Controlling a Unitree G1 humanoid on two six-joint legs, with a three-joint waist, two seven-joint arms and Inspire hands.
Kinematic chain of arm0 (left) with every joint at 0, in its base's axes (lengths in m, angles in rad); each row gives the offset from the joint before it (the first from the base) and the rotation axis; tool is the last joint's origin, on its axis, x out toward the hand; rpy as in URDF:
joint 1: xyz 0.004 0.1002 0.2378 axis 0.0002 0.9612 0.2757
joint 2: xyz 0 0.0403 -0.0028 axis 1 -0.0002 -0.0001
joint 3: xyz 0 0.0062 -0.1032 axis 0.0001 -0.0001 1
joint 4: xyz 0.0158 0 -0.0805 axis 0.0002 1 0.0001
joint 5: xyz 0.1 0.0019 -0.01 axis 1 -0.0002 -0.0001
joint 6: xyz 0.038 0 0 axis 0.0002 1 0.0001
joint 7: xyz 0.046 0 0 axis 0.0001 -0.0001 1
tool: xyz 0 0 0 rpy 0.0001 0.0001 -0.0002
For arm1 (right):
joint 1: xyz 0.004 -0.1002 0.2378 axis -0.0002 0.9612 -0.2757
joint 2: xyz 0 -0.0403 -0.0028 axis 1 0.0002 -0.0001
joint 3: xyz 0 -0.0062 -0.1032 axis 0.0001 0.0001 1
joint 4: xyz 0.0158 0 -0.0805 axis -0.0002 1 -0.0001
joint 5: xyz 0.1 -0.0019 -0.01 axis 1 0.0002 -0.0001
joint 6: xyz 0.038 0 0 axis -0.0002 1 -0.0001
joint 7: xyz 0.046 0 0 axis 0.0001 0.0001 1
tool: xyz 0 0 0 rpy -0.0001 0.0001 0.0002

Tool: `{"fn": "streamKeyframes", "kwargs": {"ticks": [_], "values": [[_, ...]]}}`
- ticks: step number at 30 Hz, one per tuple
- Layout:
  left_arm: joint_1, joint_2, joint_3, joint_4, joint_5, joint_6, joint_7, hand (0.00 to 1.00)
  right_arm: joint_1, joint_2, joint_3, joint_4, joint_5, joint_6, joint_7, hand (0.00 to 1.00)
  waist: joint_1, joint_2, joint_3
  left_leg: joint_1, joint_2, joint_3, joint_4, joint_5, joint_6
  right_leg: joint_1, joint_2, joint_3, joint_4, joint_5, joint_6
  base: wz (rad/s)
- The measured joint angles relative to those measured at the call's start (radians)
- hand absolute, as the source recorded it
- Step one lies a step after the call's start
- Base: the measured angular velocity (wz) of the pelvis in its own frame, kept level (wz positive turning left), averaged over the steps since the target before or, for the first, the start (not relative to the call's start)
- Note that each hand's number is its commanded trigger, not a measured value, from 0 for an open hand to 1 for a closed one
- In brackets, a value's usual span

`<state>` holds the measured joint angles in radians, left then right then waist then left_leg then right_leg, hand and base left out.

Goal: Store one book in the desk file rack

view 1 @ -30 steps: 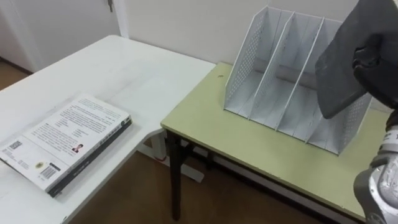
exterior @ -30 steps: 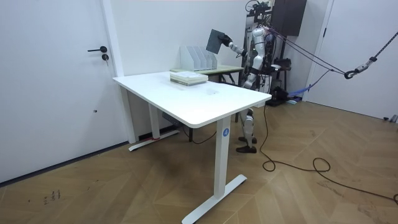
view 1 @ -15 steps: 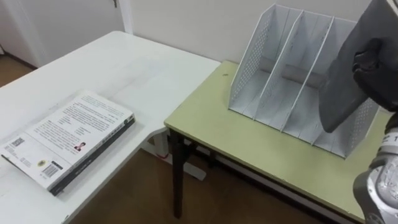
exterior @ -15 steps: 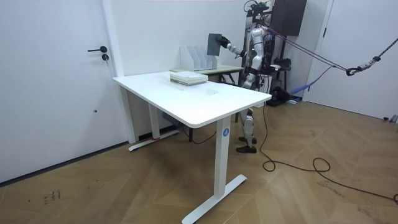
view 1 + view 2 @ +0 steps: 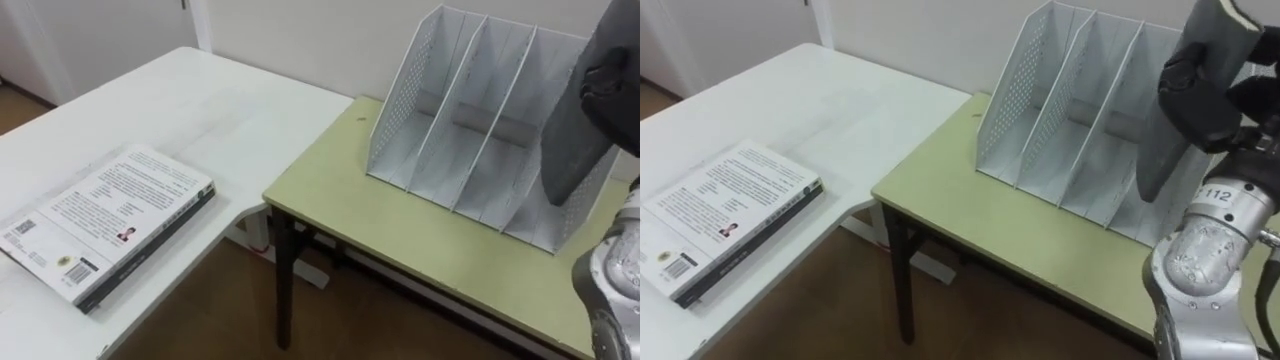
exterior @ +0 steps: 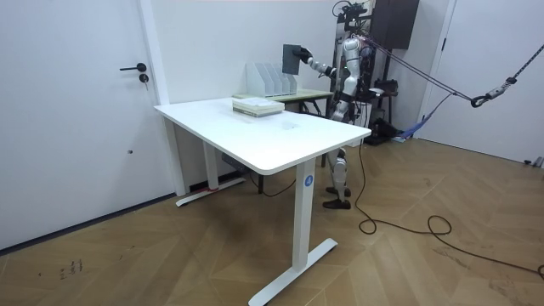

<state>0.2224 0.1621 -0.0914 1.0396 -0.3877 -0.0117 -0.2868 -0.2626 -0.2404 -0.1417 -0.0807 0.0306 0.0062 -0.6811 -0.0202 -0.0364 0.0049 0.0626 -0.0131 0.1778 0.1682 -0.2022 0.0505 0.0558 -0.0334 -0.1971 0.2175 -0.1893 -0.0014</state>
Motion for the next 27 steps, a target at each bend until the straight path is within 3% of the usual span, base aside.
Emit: {"fn": "streamKeyframes", "kwargs": {"ticks": [7, 14, 21, 27], "values": [[-0.01, 0.001, 0.012, -0.004, 0.012, 0.03, -0.001, 0.0, -0.091, -0.015, -0.011, 0.082, 0.013, 0.041, -0.041, 1.0, 0.002, 0.0, -0.0019, -0.003, 0.0, -0.017, 0.002, 0.001, 0.0, -0.003, -0.001, -0.004, 0.0, 0.0, 0.0, 0.06], [-0.015, 0.005, 0.043, -0.022, 0.07, 0.049, -0.01, 0.0, -0.22, -0.104, -0.012, 0.151, 0.007, 0.076, -0.066, 1.0, 0.025, -0.014, -0.0084, -0.003, -0.001, -0.02, 0.005, 0.003, -0.003, -0.001, 0.002, -0.009, 0.0, 0.0, 0.0, 0.01], [-0.013, 0.015, 0.043, -0.034, 0.064, 0.057, 0.001, 0.0, -0.309, -0.126, -0.024, 0.342, 0.021, 0.105, -0.056, 1.0, 0.024, -0.033, -0.011, -0.02, 0.0, -0.049, 0.026, 0.003, -0.003, 0.013, -0.003, -0.042, -0.015, 0.001, -0.001, 0.12], [-0.012, 0.015, 0.043, -0.038, 0.064, 0.057, 0.015, 0.0, -0.309, -0.128, -0.024, 0.353, 0.044, 0.121, -0.049, 1.0, 0.025, -0.033, -0.0114, -0.035, -0.002, -0.07, 0.031, 0.006, -0.004, 0.012, -0.005, -0.057, -0.014, 0.001, -0.002, 0.1]]}}
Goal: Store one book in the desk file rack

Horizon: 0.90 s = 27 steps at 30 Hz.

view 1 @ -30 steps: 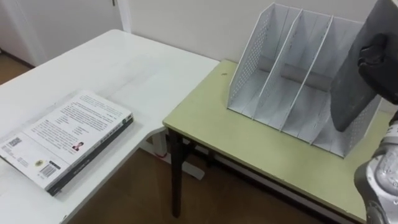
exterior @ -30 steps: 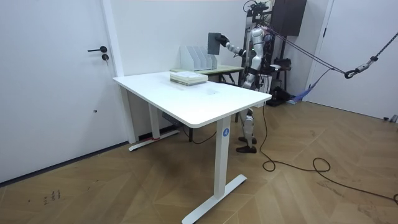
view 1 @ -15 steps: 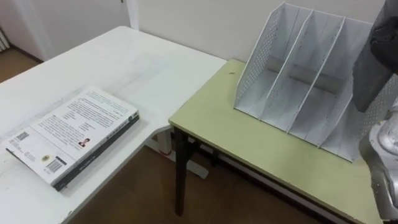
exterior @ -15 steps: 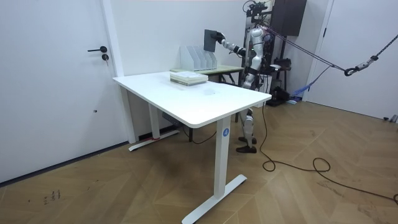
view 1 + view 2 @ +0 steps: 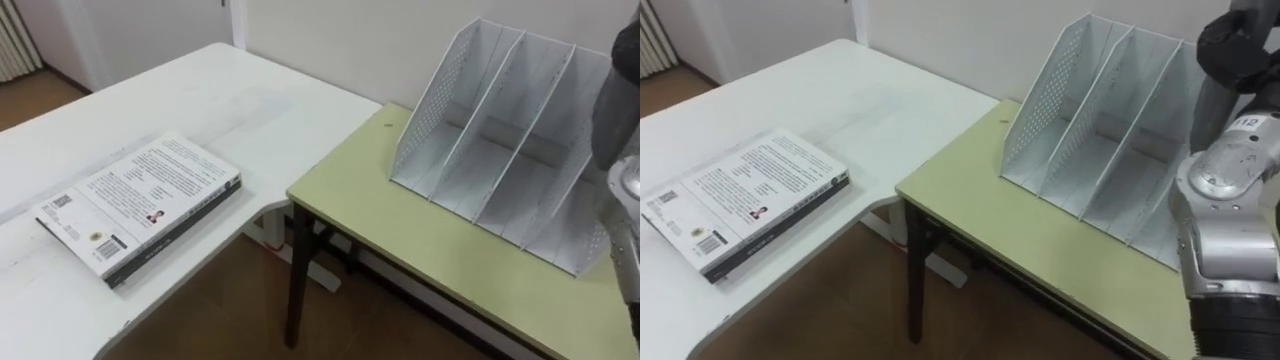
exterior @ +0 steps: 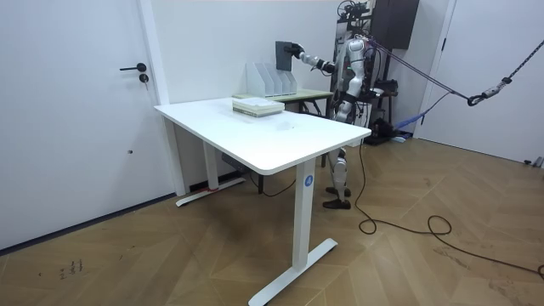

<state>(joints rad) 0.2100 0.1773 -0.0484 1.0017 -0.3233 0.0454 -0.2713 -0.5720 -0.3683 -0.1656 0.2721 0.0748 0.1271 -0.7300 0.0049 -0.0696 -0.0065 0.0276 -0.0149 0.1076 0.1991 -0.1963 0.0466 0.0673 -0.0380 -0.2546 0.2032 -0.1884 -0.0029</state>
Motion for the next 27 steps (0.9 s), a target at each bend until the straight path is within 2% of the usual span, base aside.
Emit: {"fn": "streamKeyframes", "kwargs": {"ticks": [5, 8, 12, 16, 20, 22, 24, 26, 27], "values": [[0.0, 0.001, 0.0, -0.003, 0.0, 0.001, 0.006, 0.0, -0.002, -0.003, 0.0, 0.038, 0.012, 0.006, 0.006, 1.0, 0.001, -0.002, -0.0013, 0.0, -0.005, -0.003, 0.0, 0.001, -0.001, -0.001, 0.0, -0.009, 0.0, 0.0, 0.0, 0.05], [0.0, 0.003, -0.001, -0.005, 0.002, 0.004, 0.008, 0.0, -0.005, -0.018, 0.0, 0.059, 0.091, 0.008, 0.029, 1.0, 0.002, -0.006, -0.003, 0.002, -0.006, -0.008, 0.0, 0.002, -0.002, -0.001, -0.001, -0.018, 0.0, 0.0, 0.0, 0.04], [0.0, 0.013, -0.001, -0.012, 0.001, 0.017, 0.009, 0.0, -0.044, -0.046, 0.002, 0.119, 0.161, 0.029, 0.043, 1.0, 0.002, -0.018, -0.0024, 0.003, -0.007, -0.013, 0.0, 0.003, -0.002, 0.002, -0.001, -0.022, 0.0, 0.0, 0.0, 0.02], [0.0, 0.017, 0.0, -0.018, 0.001, 0.026, 0.02, 0.0, -0.073, -0.064, 0.006, 0.15, 0.167, 0.05, 0.058, 1.0, 0.002, -0.025, -0.0007, 0.003, -0.008, -0.013, 0.003, 0.003, -0.001, 0.003, -0.002, -0.022, 0.0, 0.0, 0.0, 0.0], [0.0, 0.019, 0.004, -0.03, 0.001, 0.049, 0.026, 0.0, -0.08, -0.07, 0.006, 0.156, 0.174, 0.05, 0.064, 1.0, 0.002, -0.026, -0.0002, 0.001, -0.007, -0.013, 0.005, 0.004, 0.0, 0.004, -0.004, -0.022, 0.0, 0.0, 0.0, 0.0], [0.0, 0.019, 0.005, -0.032, 0.001, 0.057, 0.027, 0.0, -0.105, -0.071, 0.007, 0.206, 0.18, 0.05, 0.064, 1.0, 0.002, -0.026, 0.0002, -0.001, -0.005, -0.013, 0.005, 0.005, 0.002, 0.004, -0.006, -0.023, 0.0, 0.0, 0.0, 0.0], [0.0, 0.019, 0.005, -0.036, 0.001, 0.062, 0.027, 0.0, -0.137, -0.089, 0.013, 0.285, 0.22, 0.062, 0.064, 1.0, 0.004, -0.025, 0.0, -0.007, -0.007, -0.014, 0.003, 0.006, 0.004, 0.003, -0.009, -0.026, 0.001, 0.0, 0.0, 0.02], [0.0, 0.019, 0.005, -0.039, 0.001, 0.068, 0.027, 0.0, -0.148, -0.104, 0.025, 0.317, 0.245, 0.071, 0.064, 0.01, 0.005, -0.024, -0.0004, -0.008, -0.009, -0.017, -0.001, 0.007, 0.005, 0.002, -0.01, -0.027, 0.001, 0.0, 0.0, 0.04], [0.0, 0.019, 0.005, -0.04, 0.001, 0.073, 0.027, 0.0, -0.153, -0.105, 0.025, 0.329, 0.253, 0.073, 0.064, 0.0, 0.006, -0.023, -0.0012, -0.008, -0.01, -0.018, 0.0, 0.007, 0.005, 0.001, -0.011, -0.029, 0.001, 0.0, 0.0, 0.0]]}}
